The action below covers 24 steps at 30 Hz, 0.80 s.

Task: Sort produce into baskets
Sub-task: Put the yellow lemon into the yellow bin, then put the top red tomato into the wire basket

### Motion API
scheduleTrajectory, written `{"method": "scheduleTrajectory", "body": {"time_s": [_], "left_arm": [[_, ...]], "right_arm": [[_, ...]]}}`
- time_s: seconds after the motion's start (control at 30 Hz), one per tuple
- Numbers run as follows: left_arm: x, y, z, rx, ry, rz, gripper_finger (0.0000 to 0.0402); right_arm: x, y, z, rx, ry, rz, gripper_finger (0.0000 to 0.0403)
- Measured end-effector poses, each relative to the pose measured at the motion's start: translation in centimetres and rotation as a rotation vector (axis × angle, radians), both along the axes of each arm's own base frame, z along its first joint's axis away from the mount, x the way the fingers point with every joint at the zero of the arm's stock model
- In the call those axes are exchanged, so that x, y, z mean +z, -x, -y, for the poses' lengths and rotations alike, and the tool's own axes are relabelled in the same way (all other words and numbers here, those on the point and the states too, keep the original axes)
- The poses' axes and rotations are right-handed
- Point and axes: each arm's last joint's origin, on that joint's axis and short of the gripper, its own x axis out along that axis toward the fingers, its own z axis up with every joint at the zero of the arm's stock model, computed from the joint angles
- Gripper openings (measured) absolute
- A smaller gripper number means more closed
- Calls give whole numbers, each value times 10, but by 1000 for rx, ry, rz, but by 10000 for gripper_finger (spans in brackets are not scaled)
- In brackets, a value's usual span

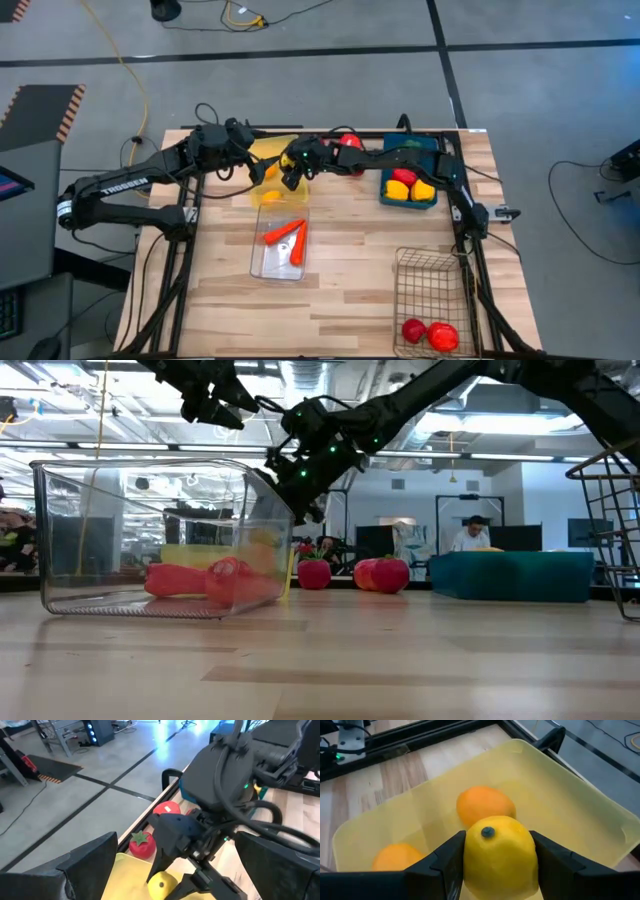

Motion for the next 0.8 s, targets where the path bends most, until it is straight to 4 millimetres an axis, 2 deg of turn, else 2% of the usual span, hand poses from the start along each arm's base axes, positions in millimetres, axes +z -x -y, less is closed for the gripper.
{"method": "scheduleTrajectory", "body": {"time_s": [0.5,0.8], "left_arm": [[0,0,0,1,0,0,391],[0,0,0,1,0,0,391]], "right_arm": [[-1,-1,0,5,4,-2,227],[-1,-1,0,11,14,-6,279]]}}
